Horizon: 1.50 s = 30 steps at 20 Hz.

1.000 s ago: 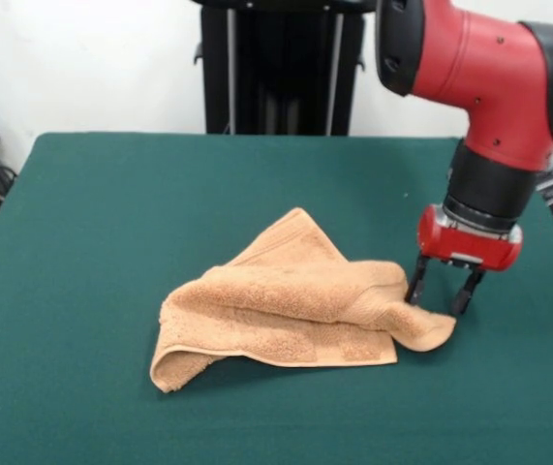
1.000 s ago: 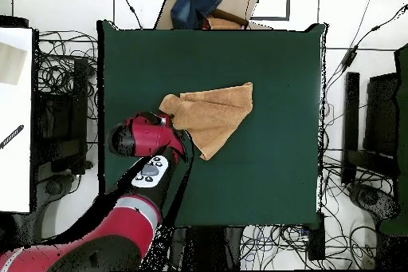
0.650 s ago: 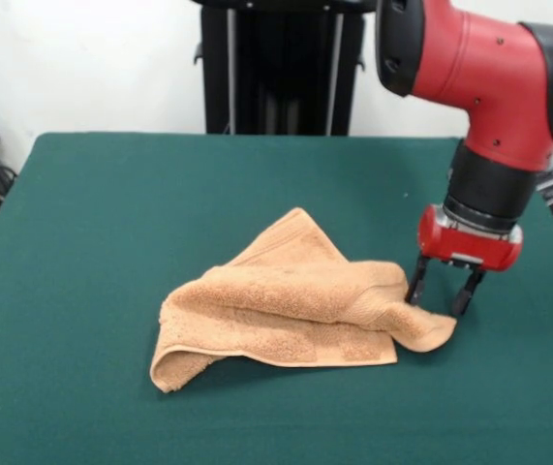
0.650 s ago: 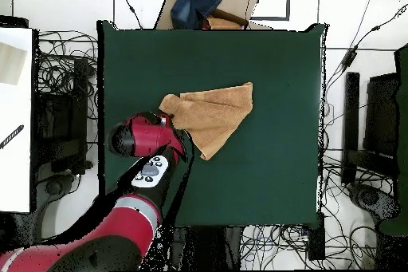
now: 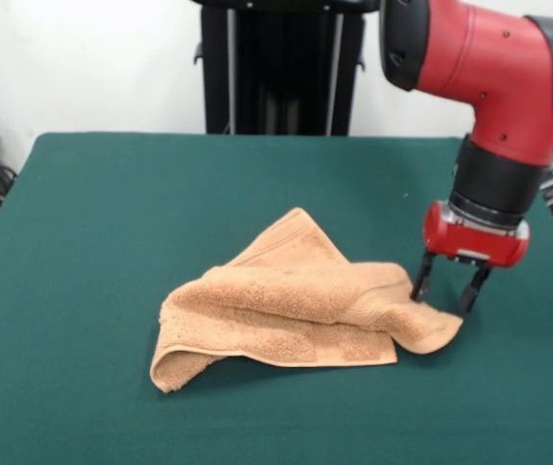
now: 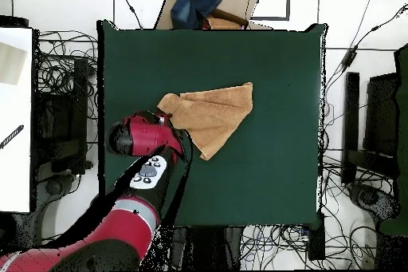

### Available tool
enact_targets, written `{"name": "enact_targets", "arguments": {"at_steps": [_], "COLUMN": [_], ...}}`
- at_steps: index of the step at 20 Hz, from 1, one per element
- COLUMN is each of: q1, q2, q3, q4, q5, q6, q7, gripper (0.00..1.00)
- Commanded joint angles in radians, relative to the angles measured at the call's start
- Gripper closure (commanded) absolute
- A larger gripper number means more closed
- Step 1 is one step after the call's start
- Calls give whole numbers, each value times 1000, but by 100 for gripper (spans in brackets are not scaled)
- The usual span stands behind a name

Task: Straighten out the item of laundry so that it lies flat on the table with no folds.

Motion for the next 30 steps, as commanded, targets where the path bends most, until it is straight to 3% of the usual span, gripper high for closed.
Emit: {"name": "enact_targets", "arguments": {"at_steps": [1,11,30], "q1": [23,26,16], "q2": [-38,-50,65], "q3": [39,28,67], "q4": [-7,-11,-96], "q5": [33,21,39], "q6": [179,210,184], "q7": [199,208,215], "gripper": [0,0,0]}}
